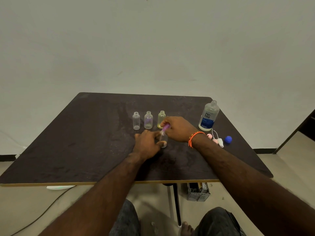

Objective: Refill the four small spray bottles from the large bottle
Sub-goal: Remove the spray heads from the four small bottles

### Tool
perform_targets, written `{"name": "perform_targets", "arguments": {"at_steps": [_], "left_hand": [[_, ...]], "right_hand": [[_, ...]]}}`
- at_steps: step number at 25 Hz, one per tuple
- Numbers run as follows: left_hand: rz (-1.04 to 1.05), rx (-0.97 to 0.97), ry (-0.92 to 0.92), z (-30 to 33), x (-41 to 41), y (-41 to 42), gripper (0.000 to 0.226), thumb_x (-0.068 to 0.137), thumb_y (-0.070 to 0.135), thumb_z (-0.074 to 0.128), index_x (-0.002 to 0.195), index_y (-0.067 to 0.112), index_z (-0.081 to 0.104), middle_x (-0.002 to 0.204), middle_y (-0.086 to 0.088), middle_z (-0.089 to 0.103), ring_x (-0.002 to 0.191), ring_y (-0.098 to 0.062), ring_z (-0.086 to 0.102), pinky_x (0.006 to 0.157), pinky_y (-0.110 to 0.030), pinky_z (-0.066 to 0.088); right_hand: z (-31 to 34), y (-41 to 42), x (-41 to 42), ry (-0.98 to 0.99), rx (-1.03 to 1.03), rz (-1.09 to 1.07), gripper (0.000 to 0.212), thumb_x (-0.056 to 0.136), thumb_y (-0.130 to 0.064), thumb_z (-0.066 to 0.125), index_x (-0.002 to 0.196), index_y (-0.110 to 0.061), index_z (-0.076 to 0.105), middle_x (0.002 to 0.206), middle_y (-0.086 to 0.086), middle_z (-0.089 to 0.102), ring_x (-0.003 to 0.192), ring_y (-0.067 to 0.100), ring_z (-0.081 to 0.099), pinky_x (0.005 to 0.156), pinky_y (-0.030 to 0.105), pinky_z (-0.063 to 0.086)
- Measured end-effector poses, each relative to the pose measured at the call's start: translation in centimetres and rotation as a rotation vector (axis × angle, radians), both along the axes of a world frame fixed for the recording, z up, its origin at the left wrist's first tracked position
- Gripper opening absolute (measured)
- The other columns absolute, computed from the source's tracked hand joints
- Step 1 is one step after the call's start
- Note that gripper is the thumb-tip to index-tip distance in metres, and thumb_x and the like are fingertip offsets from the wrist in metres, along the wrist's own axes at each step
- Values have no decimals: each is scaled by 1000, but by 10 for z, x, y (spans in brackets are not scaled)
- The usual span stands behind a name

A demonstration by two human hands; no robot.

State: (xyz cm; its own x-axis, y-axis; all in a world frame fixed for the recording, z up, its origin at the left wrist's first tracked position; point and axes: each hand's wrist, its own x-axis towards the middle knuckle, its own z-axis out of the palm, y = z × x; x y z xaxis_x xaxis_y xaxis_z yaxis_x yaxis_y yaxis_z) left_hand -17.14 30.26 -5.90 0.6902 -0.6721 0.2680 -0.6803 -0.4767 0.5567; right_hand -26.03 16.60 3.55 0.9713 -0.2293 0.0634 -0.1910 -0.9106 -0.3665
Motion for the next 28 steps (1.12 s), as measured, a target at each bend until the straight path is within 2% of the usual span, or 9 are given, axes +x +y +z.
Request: {"name": "perform_targets", "arguments": {"at_steps": [3, 7, 10, 12, 16, 18, 20, 23, 28], "left_hand": [[-2, 2, 0, -2, 0, 0, 23, 87, 51, 72, 87, 29, 68, 85, 14, 70, 102, -12, 63, 86, -39, 27], [-6, -3, -15, 1, -2, 0, 26, 90, 50, 72, 109, 31, 72, 97, 14, 72, 108, -12, 61, 89, -39, 25], [8, -8, -7, 0, -3, 0, 23, 89, 50, 71, 106, 34, 72, 94, 18, 73, 106, -8, 62, 88, -38, 25], [9, -7, 3, 0, -4, 0, 22, 89, 49, 71, 105, 34, 72, 90, 19, 73, 103, -7, 63, 87, -39, 26], [22, -23, 3, 2, -7, 1, 25, 91, 46, 72, 110, 30, 73, 90, 16, 73, 100, -8, 64, 88, -38, 27], [21, -25, -4, 1, -7, 1, 24, 92, 45, 72, 110, 29, 73, 91, 15, 74, 100, -9, 65, 89, -39, 28], [20, -47, 2, 0, -7, 2, 25, 92, 44, 72, 112, 28, 74, 93, 14, 75, 100, -9, 66, 90, -39, 29], [24, -56, -10, 1, -8, 2, 24, 92, 42, 73, 111, 28, 74, 91, 14, 74, 92, -7, 60, 88, -38, 27], [17, -62, 5, 0, -7, 2, 17, 91, 42, 73, 99, 27, 74, 86, 13, 72, 91, -9, 62, 87, -39, 28]], "right_hand": [[0, 0, 0, 1, 12, 2, 42, 88, -21, 65, 130, -17, 59, 117, 0, 63, 104, 18, 60, 92, 34, 52], [-9, -5, -1, -28, -70, -45, 25, 90, -32, 65, 111, -20, 67, 103, 2, 70, 91, 17, 63, 85, 38, 56], [-5, -5, -11, -244, -23, -124, 17, 87, -34, 65, 98, -21, 67, 87, -5, 67, 78, 11, 61, 72, 30, 54], [0, -10, -20, -361, 23, -193, 14, 86, -33, 64, 93, -21, 67, 83, -7, 66, 75, 8, 60, 68, 26, 52], [5, -21, -37, -526, 197, -325, 9, 87, -29, 63, 85, -21, 66, 83, -9, 66, 75, 7, 60, 66, 20, 48], [2, -32, -48, -599, 290, -462, 7, 85, -28, 63, 82, -22, 66, 81, -11, 66, 74, 5, 60, 65, 18, 43], [-6, -50, -63, -640, 360, -633, 9, 80, -31, 65, 82, -23, 68, 78, -10, 68, 74, 6, 62, 68, 20, 46], [-26, -80, -88, -611, 344, -876, 8, 78, -30, 66, 82, -24, 64, 81, -5, 68, 77, 14, 63, 69, 29, 49], [-66, -110, -121, -467, 236, -1056, 11, 91, -22, 69, 99, -14, 68, 94, 6, 70, 82, 16, 60, 70, 27, 43]]}}
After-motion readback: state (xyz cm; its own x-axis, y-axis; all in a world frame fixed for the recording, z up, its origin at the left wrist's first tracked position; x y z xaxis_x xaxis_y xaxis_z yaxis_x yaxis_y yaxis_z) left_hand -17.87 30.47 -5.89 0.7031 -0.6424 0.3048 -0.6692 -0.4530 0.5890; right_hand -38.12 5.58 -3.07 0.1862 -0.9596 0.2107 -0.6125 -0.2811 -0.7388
